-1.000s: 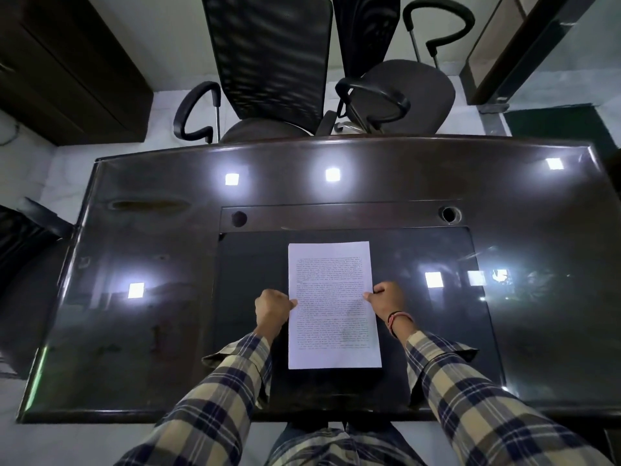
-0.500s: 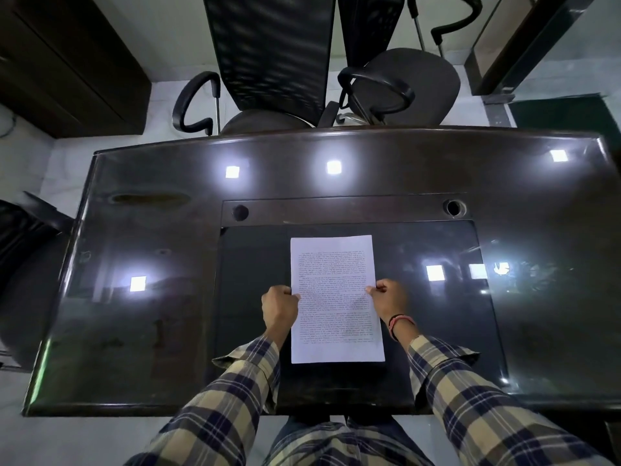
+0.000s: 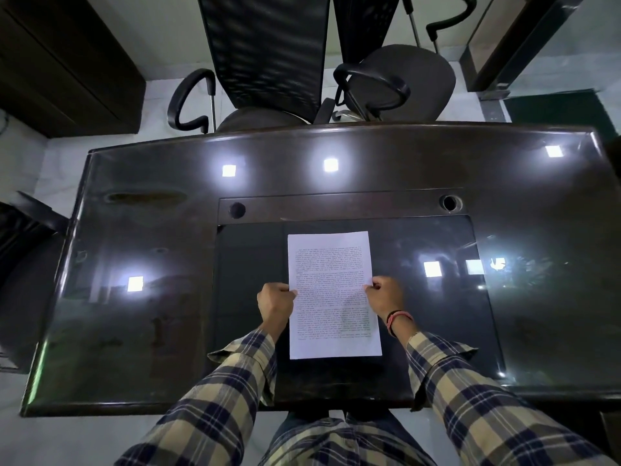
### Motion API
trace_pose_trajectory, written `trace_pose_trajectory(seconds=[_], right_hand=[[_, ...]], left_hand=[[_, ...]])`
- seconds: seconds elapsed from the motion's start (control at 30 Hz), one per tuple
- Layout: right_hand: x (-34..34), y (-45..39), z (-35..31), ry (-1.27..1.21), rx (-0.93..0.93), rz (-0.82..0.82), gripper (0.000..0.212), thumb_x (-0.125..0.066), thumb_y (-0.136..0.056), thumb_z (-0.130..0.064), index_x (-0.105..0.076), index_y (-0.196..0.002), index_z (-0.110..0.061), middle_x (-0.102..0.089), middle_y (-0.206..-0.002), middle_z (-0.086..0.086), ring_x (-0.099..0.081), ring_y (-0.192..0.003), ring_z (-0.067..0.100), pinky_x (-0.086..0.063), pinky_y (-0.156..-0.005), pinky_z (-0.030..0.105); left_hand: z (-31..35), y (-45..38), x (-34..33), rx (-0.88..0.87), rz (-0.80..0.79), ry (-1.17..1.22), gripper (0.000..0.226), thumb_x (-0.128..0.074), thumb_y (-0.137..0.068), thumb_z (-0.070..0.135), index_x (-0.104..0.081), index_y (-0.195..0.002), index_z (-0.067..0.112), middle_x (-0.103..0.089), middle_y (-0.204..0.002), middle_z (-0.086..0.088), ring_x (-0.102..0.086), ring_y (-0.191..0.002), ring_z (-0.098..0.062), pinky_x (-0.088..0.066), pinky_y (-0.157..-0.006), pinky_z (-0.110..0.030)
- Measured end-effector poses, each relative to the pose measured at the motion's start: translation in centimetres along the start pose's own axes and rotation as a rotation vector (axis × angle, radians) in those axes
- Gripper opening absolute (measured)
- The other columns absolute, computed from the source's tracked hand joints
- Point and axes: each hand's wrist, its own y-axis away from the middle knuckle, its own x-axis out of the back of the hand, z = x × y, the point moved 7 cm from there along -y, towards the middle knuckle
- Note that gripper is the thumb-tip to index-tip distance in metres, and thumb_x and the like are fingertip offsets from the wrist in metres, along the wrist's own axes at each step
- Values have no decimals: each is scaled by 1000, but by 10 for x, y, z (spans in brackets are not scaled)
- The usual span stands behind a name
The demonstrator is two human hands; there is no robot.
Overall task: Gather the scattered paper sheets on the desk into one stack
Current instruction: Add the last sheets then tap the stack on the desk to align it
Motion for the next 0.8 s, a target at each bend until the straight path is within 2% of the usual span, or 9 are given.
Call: trace_pose_trajectory(seconds=[0.13,0.2,0.23,0.33,0.43,0.5,0.57,0.7,0.8], right_hand=[[0,1,0,11,23,-22,19,-65,-98,-21,-63,-81,-11,-72,-91,5,-68,-77,22,-47,-56,21],[2,5,-4,84,63,-6,16,-64,-98,-26,-62,-106,-12,-69,-115,8,-68,-97,25,-60,-73,31],[3,9,-8,164,126,34,29,-63,-98,-26,-55,-123,-13,-63,-127,9,-64,-110,28,-61,-86,38],[-1,31,-30,449,414,113,57,-61,-99,-18,-39,-150,-9,-46,-149,15,-46,-136,34,-48,-110,44],[-16,44,-39,627,578,93,57,-63,-96,-16,-45,-149,-6,-44,-155,19,-42,-144,37,-40,-118,45],[-26,46,-40,665,613,71,57,-64,-97,-18,-46,-149,-5,-41,-157,19,-38,-147,38,-37,-119,50],[-32,46,-42,665,621,82,60,-53,-104,-28,-35,-156,-4,-27,-165,18,-22,-154,37,-28,-123,53],[-42,41,-41,695,538,89,76,-17,-107,-56,-4,-162,-5,5,-170,14,5,-158,32,-4,-126,56],[-53,36,-36,726,506,101,78,-6,-105,-59,1,-161,-5,4,-170,16,3,-158,34,-5,-125,62]], left_hand=[[-2,-3,-2,14,-44,19,22,-79,-89,16,-72,-79,-3,-71,-79,-4,-67,-68,-25,-62,-66,-39],[3,-2,-2,-50,-47,-48,19,-77,-88,21,-71,-92,4,-74,-98,-7,-72,-88,-29,-64,-78,-47],[8,1,-1,-138,-25,-140,23,-75,-88,23,-69,-105,8,-70,-114,-7,-67,-103,-29,-62,-86,-47],[33,28,-1,-486,47,-405,46,-65,-93,14,-54,-138,14,-47,-143,-2,-43,-131,-25,-54,-97,-40],[46,48,-17,-748,3,-607,49,-62,-94,7,-54,-142,10,-45,-153,-8,-42,-140,-29,-49,-105,-45],[44,49,-26,-805,7,-679,48,-61,-94,2,-55,-141,7,-46,-155,-12,-44,-143,-31,-43,-113,-44],[40,48,-32,-832,-3,-683,51,-56,-98,2,-47,-149,3,-38,-162,-16,-35,-151,-33,-30,-123,-41],[38,47,-53,-849,-32,-746,65,-30,-112,30,4,-160,2,14,-169,-17,13,-157,-32,2,-127,-44],[31,43,-65,-819,-7,-786,73,-22,-112,47,12,-161,4,24,-168,-16,23,-155,-30,11,-125,-44]])
